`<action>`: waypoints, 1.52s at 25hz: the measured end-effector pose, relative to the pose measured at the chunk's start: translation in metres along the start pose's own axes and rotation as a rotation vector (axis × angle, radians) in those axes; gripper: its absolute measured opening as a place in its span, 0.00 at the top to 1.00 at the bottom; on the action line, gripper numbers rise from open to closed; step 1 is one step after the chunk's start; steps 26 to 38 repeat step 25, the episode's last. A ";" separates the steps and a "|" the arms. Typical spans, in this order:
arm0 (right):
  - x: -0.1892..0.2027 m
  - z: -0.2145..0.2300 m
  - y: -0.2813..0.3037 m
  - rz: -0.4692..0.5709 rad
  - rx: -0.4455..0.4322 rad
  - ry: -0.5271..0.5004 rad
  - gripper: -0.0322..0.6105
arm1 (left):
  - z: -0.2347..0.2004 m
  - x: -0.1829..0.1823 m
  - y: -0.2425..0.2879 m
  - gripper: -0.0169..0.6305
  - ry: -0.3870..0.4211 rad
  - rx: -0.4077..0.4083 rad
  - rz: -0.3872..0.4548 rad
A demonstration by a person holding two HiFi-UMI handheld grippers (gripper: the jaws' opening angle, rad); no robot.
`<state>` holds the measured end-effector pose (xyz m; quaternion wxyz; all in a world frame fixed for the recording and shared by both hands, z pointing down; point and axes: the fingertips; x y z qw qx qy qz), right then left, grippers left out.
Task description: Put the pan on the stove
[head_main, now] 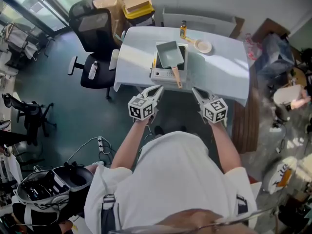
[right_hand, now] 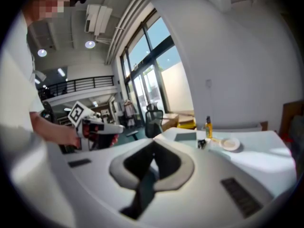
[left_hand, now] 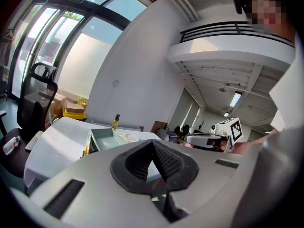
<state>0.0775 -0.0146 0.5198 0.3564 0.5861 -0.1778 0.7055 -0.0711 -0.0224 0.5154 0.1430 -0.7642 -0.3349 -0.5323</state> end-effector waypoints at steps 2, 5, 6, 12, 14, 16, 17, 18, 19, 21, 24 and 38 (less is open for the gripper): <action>-0.003 -0.004 0.000 0.006 0.001 -0.002 0.90 | -0.003 -0.002 -0.002 0.93 -0.003 0.003 0.004; -0.005 -0.010 0.002 0.007 0.010 -0.004 0.90 | -0.005 -0.006 -0.005 0.93 -0.004 0.011 0.006; -0.006 -0.011 0.002 0.008 0.013 -0.005 0.90 | -0.006 -0.007 -0.006 0.93 -0.004 0.014 0.007; -0.009 -0.017 0.002 0.008 0.018 -0.006 0.90 | -0.009 -0.011 -0.012 0.93 -0.005 0.017 0.012; -0.006 -0.017 0.003 0.003 0.017 -0.006 0.90 | -0.012 -0.012 -0.012 0.93 -0.006 0.015 0.017; -0.004 -0.016 0.003 0.002 0.017 -0.009 0.90 | -0.014 -0.013 -0.013 0.93 -0.011 0.015 0.026; -0.004 -0.016 0.003 0.002 0.018 -0.011 0.90 | -0.013 -0.013 -0.013 0.93 -0.013 0.016 0.027; -0.004 -0.016 0.003 0.002 0.020 -0.012 0.90 | -0.013 -0.013 -0.013 0.93 -0.013 0.017 0.027; -0.006 -0.016 0.003 0.003 0.021 -0.012 0.90 | -0.013 -0.012 -0.014 0.93 -0.011 0.018 0.025; -0.008 -0.018 0.004 0.005 0.022 -0.012 0.90 | -0.014 -0.012 -0.015 0.93 -0.008 0.019 0.021; -0.009 -0.021 0.007 0.003 0.015 -0.013 0.90 | -0.017 -0.012 -0.016 0.93 -0.009 0.017 0.021; -0.009 -0.022 0.008 0.001 0.013 -0.014 0.90 | -0.019 -0.012 -0.017 0.93 -0.010 0.017 0.021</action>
Point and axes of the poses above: the fingertips, and each gripper's own axes: y forward along the fingers, z to its right, x out of its underside, and after that the axes turned 9 degrees about z, right-handed
